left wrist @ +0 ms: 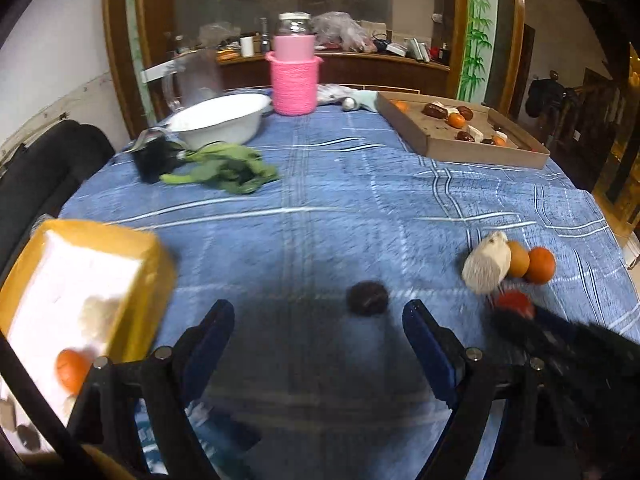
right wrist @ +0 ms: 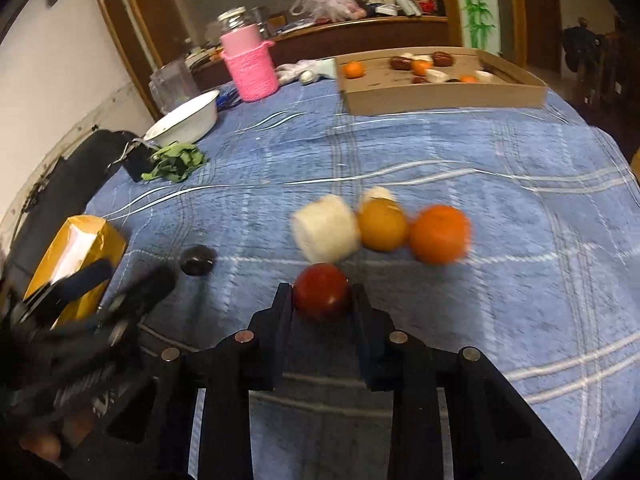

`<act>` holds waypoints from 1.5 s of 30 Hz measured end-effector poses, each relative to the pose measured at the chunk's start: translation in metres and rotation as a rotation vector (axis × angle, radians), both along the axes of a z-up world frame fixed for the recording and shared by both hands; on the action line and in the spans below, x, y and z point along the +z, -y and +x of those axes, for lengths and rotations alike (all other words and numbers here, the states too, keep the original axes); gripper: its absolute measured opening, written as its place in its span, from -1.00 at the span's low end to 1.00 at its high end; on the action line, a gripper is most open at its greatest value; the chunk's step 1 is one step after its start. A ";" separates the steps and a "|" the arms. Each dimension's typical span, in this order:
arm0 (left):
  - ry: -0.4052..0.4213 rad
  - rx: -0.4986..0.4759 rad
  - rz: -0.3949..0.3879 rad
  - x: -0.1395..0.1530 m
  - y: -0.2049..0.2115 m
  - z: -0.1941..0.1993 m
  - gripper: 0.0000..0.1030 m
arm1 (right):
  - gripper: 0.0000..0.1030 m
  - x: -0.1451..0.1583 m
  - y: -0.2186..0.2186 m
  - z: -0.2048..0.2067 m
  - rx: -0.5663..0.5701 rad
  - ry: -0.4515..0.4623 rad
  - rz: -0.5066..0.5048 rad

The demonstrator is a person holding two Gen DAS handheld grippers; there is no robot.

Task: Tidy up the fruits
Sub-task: 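Grasp the red round fruit with the right tool while the left tool grasps a dark plum, then carry the red fruit and dark plum over the white tray with both tools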

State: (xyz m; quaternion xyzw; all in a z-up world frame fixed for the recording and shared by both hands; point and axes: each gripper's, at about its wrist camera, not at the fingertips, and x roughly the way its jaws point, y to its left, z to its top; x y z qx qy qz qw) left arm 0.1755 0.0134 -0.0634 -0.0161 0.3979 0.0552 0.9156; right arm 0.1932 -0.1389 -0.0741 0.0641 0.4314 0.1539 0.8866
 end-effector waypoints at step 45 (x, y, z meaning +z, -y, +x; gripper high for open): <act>0.102 -0.070 -0.014 0.017 0.018 -0.139 -0.55 | -0.46 0.034 0.005 -0.132 -0.122 0.208 -0.087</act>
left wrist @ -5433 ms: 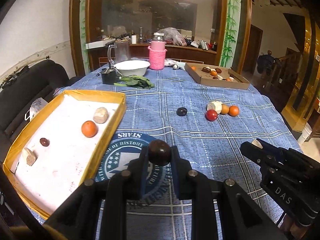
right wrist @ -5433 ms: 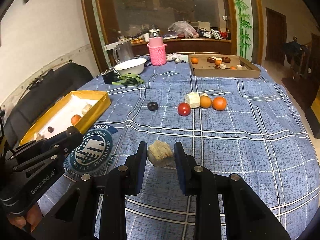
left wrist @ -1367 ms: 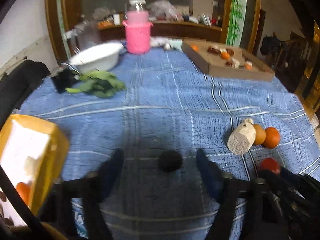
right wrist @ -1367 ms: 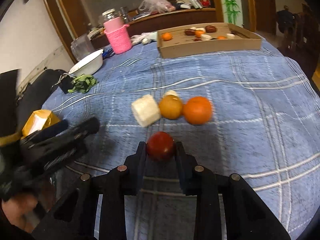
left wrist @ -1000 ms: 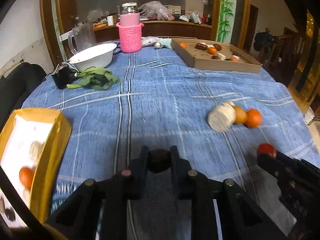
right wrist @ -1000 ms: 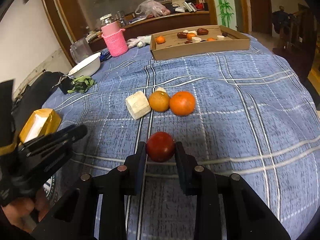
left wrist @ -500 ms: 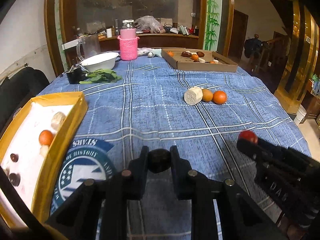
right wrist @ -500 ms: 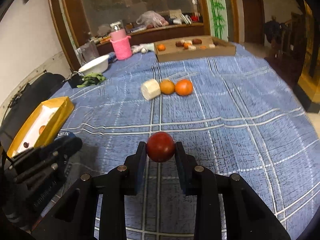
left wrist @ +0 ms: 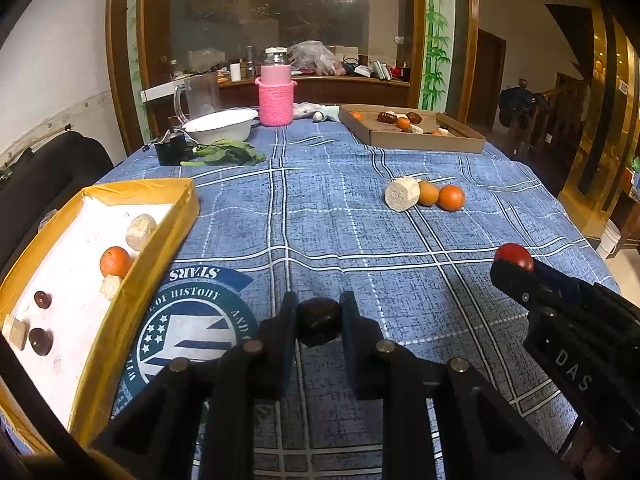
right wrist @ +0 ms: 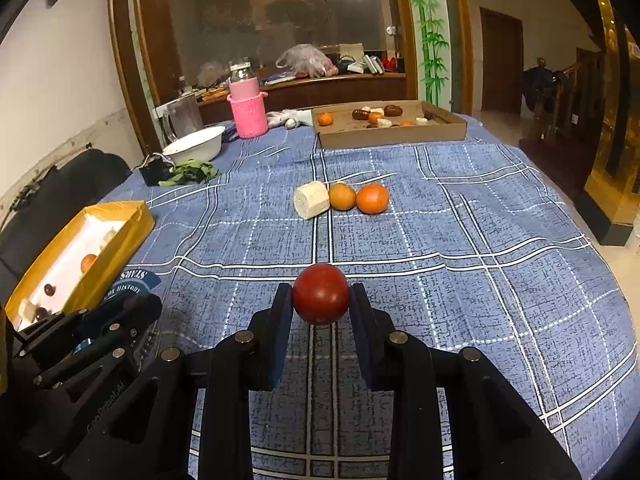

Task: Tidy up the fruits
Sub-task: 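Carry the red fruit and dark plum over the white tray with both tools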

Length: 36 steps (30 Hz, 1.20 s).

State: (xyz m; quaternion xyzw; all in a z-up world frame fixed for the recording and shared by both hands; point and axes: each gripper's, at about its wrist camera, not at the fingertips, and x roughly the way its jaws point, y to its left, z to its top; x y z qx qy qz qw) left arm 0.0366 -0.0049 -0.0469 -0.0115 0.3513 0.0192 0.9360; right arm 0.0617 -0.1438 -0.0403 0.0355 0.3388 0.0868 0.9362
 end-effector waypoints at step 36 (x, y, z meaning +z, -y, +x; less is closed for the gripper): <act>0.008 0.044 0.031 0.000 -0.001 -0.005 -0.55 | -0.46 0.006 0.003 -0.009 -0.014 0.056 -0.004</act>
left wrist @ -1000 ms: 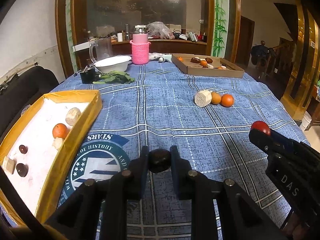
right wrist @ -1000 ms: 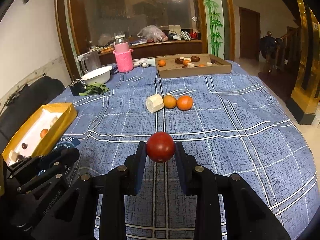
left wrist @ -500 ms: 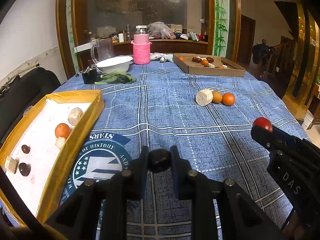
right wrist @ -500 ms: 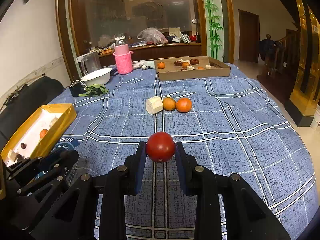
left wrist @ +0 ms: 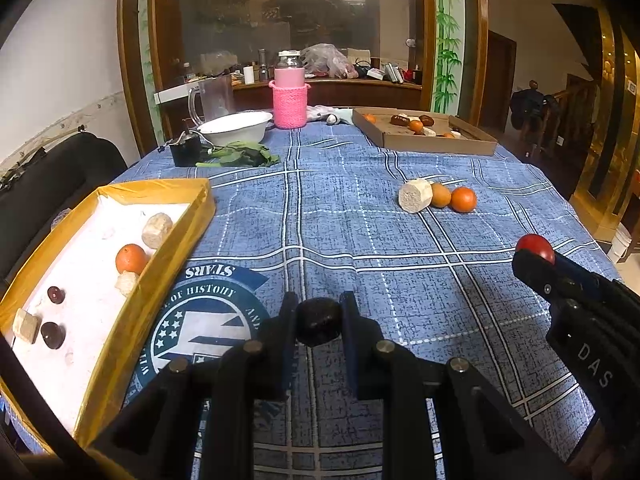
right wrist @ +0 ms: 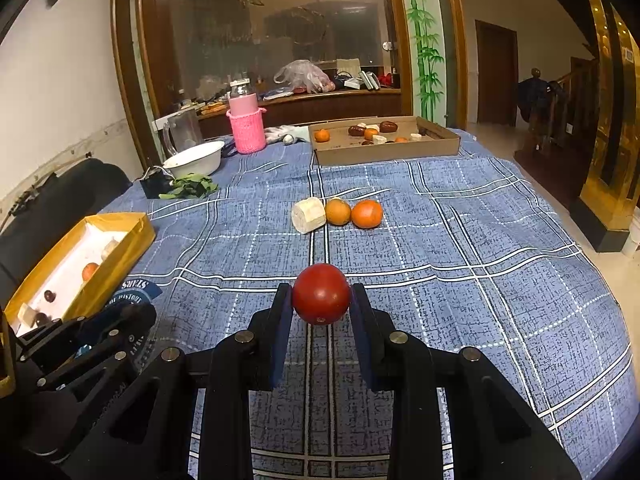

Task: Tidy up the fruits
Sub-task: 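Carry the red fruit and dark plum over the white tray with both tools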

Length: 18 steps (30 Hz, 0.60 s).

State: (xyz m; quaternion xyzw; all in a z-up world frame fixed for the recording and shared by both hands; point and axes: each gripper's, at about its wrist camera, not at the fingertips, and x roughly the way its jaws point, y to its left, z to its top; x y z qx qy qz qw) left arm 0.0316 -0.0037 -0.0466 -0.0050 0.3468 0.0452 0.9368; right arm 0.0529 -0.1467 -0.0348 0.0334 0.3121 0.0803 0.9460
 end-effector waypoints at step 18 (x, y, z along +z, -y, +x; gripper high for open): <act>0.002 0.003 -0.016 0.001 -0.004 -0.001 -0.55 | -0.46 0.001 0.002 -0.001 0.002 0.001 0.004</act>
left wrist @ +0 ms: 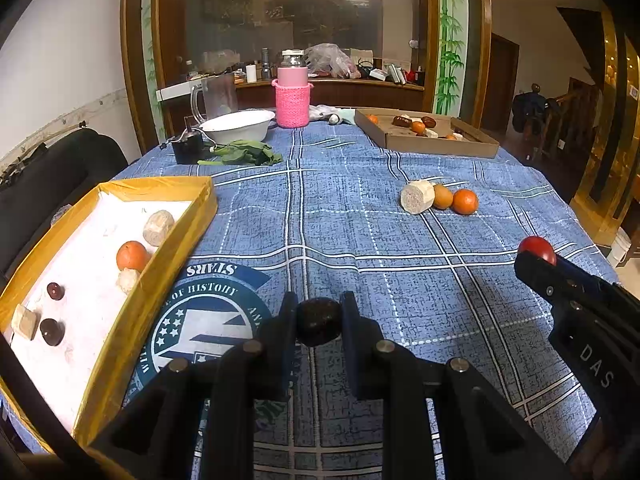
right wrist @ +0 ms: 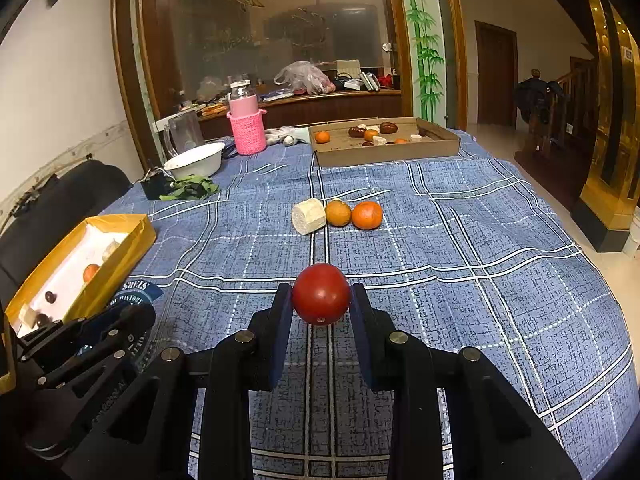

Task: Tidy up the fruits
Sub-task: 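Carry the red fruit and dark plum over the white tray with both tools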

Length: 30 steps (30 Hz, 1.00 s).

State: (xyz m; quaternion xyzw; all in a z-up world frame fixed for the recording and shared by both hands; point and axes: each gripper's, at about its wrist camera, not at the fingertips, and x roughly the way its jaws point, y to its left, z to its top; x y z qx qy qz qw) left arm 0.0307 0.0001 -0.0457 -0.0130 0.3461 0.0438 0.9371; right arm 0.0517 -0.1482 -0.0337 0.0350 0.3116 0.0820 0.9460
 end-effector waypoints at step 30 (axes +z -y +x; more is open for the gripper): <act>0.025 0.390 0.029 0.039 -0.210 -0.039 -0.55 | -0.47 0.049 -0.161 0.017 0.443 0.026 0.053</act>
